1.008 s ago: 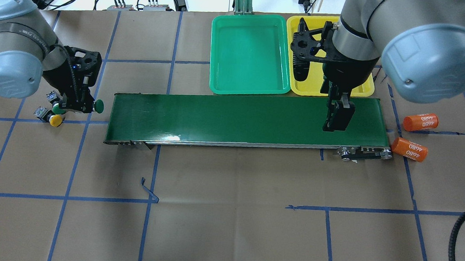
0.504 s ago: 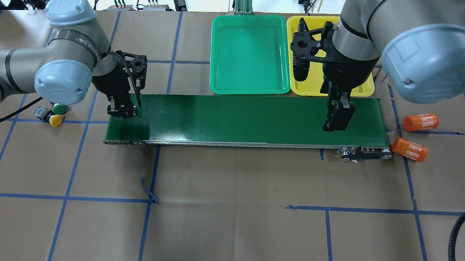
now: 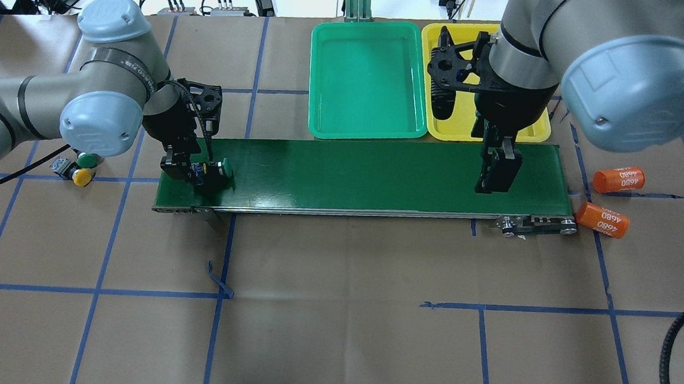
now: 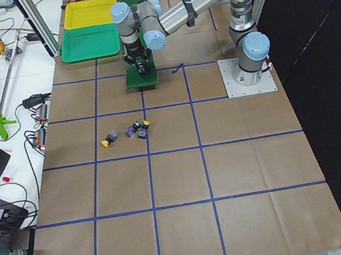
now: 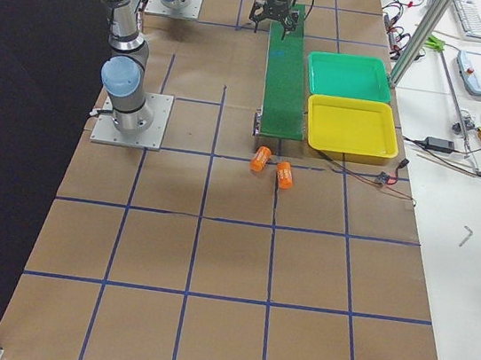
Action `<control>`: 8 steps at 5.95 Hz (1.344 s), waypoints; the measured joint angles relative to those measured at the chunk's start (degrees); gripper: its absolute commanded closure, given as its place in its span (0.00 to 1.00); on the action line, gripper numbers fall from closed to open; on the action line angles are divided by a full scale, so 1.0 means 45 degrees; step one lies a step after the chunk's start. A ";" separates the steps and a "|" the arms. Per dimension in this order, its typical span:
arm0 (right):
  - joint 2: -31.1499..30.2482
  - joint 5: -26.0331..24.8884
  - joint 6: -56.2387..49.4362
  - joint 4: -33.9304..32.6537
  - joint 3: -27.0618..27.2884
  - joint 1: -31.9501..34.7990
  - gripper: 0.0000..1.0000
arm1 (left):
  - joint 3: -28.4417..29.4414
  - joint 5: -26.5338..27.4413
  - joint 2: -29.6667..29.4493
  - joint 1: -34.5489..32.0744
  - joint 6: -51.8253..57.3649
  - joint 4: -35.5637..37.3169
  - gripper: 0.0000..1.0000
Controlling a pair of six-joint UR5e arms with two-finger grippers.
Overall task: Sort buttons by color to trays
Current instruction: 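Grasp another green button with the left gripper while the right grasps the belt button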
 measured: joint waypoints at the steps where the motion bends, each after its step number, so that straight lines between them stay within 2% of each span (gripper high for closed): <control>1: -0.0002 -0.0004 0.0007 0.0004 0.0006 0.0009 0.00 | 0.0086 0.0017 0.0024 0.0768 0.1115 0.0002 0.02; 4: 0.0005 -0.0018 0.0028 -0.0013 0.0001 0.0014 0.00 | 0.0152 0.0027 -0.0205 0.3524 0.6402 0.0394 0.02; 6: 0.0006 0.0047 0.0076 -0.0014 0.0013 0.0036 0.00 | 0.0645 0.0422 -0.1149 0.4299 0.9360 0.1522 0.02; 8: 0.0277 0.0060 0.0035 -0.0296 -0.0003 0.0312 0.00 | 0.1798 0.0631 -0.2498 0.4582 1.1831 0.2047 0.03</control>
